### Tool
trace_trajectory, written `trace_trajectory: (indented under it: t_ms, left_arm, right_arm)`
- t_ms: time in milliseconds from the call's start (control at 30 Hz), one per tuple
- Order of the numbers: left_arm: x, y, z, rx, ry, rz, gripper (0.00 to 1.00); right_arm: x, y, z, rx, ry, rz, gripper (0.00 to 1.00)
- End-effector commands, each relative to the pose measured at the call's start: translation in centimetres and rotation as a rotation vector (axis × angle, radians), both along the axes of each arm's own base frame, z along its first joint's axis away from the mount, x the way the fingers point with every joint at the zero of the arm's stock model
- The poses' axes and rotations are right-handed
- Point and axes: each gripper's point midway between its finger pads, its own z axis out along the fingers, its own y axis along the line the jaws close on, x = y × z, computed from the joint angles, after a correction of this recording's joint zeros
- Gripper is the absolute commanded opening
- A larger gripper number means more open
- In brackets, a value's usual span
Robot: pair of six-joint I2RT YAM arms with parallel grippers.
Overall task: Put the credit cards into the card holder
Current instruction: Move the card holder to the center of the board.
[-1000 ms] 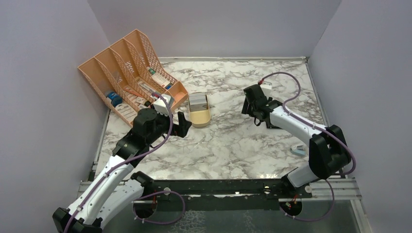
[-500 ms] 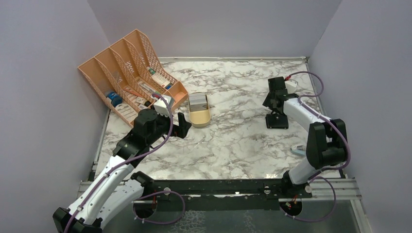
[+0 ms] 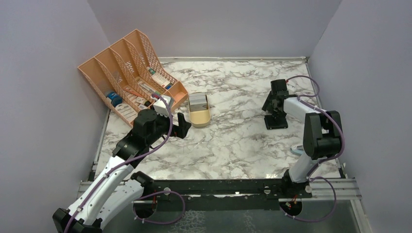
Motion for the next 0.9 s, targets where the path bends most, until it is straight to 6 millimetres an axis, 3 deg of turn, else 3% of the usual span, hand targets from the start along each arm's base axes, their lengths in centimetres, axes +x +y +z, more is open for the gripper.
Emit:
trace_trajectory:
  t_ms: [0, 200, 500, 633, 867]
  left_arm:
    - [0.1, 0.5, 0.1, 0.010, -0.016, 0.014, 0.99]
    - [0.2, 0.5, 0.0, 0.011, -0.017, 0.018, 0.99]
    - [0.4, 0.8, -0.1, 0.019, -0.016, 0.037, 0.99]
    - [0.6, 0.9, -0.2, 0.023, -0.014, 0.047, 0.99]
    - [0.7, 0.9, -0.5, 0.027, -0.003, 0.050, 0.99]
  right_arm:
    - [-0.6, 2.4, -1.8, 0.101, 0.037, 0.130, 0.65]
    - [-2.3, 5.0, -3.1, 0.216, 0.067, 0.257, 0.63]
    - [-5.3, 10.3, -3.4, 0.353, 0.089, 0.405, 0.59]
    - [-7.5, 14.0, -3.2, 0.404, 0.096, 0.485, 0.58]
    - [-13.0, 21.9, -3.4, 0.475, 0.155, 0.636, 0.58]
